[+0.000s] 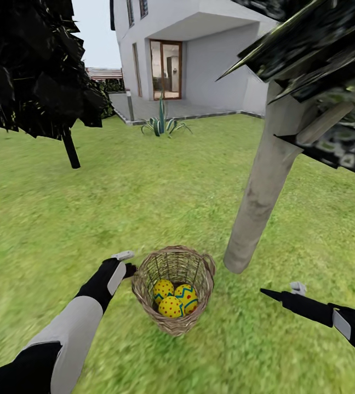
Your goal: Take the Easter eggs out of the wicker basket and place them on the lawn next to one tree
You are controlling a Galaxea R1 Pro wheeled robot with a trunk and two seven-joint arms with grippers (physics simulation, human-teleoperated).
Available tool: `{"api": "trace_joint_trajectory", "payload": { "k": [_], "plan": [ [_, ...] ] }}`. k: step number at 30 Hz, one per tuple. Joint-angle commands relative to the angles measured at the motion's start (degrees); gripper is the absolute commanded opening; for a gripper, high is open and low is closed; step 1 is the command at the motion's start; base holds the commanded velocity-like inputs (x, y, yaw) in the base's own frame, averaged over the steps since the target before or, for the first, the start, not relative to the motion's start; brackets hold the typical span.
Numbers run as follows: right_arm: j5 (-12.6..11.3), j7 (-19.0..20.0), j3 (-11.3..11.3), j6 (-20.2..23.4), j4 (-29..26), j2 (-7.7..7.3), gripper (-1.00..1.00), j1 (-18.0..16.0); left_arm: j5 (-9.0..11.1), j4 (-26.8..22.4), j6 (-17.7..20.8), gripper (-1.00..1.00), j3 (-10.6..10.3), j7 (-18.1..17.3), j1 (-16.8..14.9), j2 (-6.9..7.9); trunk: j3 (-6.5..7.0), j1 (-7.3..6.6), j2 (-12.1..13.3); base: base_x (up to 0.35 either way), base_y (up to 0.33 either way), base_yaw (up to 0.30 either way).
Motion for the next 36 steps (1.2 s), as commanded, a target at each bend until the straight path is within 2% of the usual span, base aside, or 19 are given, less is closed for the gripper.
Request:
{"api": "trace_joint_trajectory", "payload": {
  "k": [1, 4, 16, 20, 21, 24, 27, 28, 29, 32, 36],
  "plan": [
    [-0.24, 0.24, -0.03, 0.94, 0.0, -0.08, 1.0, -0.07, 0.6, -0.12, 0.2, 1.0, 0.12, 0.37, 0.0, -0.11, -0.05, -0.01, -0.02, 0.0, 0.317, 0.0],
    [-0.21, 0.31, -0.06, 4.64, -0.1, -0.19, 1.0, -0.21, 0.6, -0.2, 0.41, 1.0, 0.02, 0.37, 0.01, -0.26, -0.05, -0.01, -0.02, 0.0, 0.319, 0.0],
    [-0.35, 0.3, -0.08, 5.38, -0.11, -0.69, 1.0, -0.23, 0.59, -0.04, 0.29, 1.0, -0.03, 0.29, 0.01, -0.32, -0.05, -0.01, -0.02, 0.064, 0.316, 0.0],
    [-0.48, 0.14, -0.08, 5.31, -2.27, -2.77, 1.0, -0.23, 0.54, 0.08, -0.08, 1.0, -0.15, 0.22, 0.01, -0.37, -0.05, -0.01, -0.02, 0.141, 0.071, 0.0],
    [-0.52, 0.05, -0.13, 5.44, -2.66, -3.97, 1.0, -0.23, 0.52, 0.09, -0.18, 1.0, -0.15, 0.26, 0.02, -0.34, -0.05, -0.01, -0.02, 0.027, 0.013, 0.0],
    [-0.84, 0.43, -0.16, 5.84, -2.91, -5.89, 1.0, -0.23, 0.51, 0.09, -0.25, 1.0, -0.12, 0.27, 0.03, -0.29, -0.05, -0.01, -0.02, 0.012, 0.006, 0.0],
    [-3.96, 2.48, -0.13, 6.07, -2.99, -7.44, 1.0, -0.23, 0.51, 0.09, -0.31, 1.0, -0.16, 0.23, 0.08, -0.25, -0.05, -0.01, -0.02, 0.003, 0.001, 0.0],
    [-6.1, 4.75, -0.05, 6.16, -3.0, -8.27, 1.0, -0.23, 0.51, 0.09, -0.32, 1.0, -0.18, 0.21, 0.08, -0.21, -0.05, -0.01, -0.02, 0.0, 0.0, 0.0],
    [-7.14, 6.42, 0.0, 6.34, -3.02, -8.8, 1.0, -0.23, 0.51, 0.09, -0.33, 1.0, -0.18, 0.21, 0.09, -0.19, -0.05, -0.01, -0.02, 0.0, 0.0, 0.0],
    [-8.34, 10.43, 0.07, 9.94, -3.24, -9.55, 1.0, -0.23, 0.51, 0.09, -0.33, 1.0, -0.19, 0.2, 0.06, -0.21, -0.05, -0.01, -0.02, 0.0, 0.0, 0.0],
    [-8.32, 11.59, 0.21, 13.77, -7.11, -9.38, 1.0, -0.21, 0.51, 0.09, -0.39, 1.0, -0.19, 0.19, 0.06, -0.23, -0.05, -0.01, -0.02, 0.0, 0.0, 0.0]
  ]
}}
